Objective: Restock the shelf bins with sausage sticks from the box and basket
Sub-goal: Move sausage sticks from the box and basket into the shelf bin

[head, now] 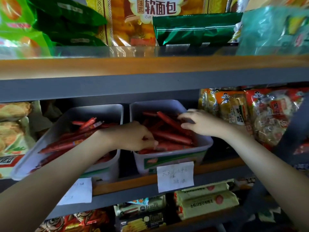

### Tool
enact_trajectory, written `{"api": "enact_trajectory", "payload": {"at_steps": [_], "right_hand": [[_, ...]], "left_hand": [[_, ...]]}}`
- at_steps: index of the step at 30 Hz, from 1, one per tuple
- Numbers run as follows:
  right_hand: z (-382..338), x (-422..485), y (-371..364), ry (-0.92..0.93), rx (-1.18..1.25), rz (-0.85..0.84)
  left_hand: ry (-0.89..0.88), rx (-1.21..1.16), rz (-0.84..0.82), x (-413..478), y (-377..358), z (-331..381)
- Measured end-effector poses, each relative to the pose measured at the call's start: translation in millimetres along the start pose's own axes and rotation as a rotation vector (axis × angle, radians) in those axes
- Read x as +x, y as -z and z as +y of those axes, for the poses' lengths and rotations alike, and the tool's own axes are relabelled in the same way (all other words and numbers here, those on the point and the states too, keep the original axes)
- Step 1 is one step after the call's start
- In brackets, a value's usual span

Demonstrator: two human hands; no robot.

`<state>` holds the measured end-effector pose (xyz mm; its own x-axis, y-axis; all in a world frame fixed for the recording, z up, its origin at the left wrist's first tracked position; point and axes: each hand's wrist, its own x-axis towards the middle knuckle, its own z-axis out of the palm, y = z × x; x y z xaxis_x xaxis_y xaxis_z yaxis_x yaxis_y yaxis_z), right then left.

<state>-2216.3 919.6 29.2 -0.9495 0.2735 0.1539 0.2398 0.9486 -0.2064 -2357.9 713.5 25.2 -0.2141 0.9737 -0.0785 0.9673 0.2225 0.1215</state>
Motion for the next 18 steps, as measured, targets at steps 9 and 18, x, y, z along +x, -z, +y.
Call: {"api": "enact_trajectory", "payload": {"at_steps": [9, 18], "right_hand": [[5, 10, -20, -0.024, -0.304, -0.156], [24, 4, -13, 0.021, -0.065, -0.184]], "left_hand": [[-0.011, 0.224, -0.019, 14, -12, 10], [0.022, 0.179, 0.240, 16, 1, 18]]}}
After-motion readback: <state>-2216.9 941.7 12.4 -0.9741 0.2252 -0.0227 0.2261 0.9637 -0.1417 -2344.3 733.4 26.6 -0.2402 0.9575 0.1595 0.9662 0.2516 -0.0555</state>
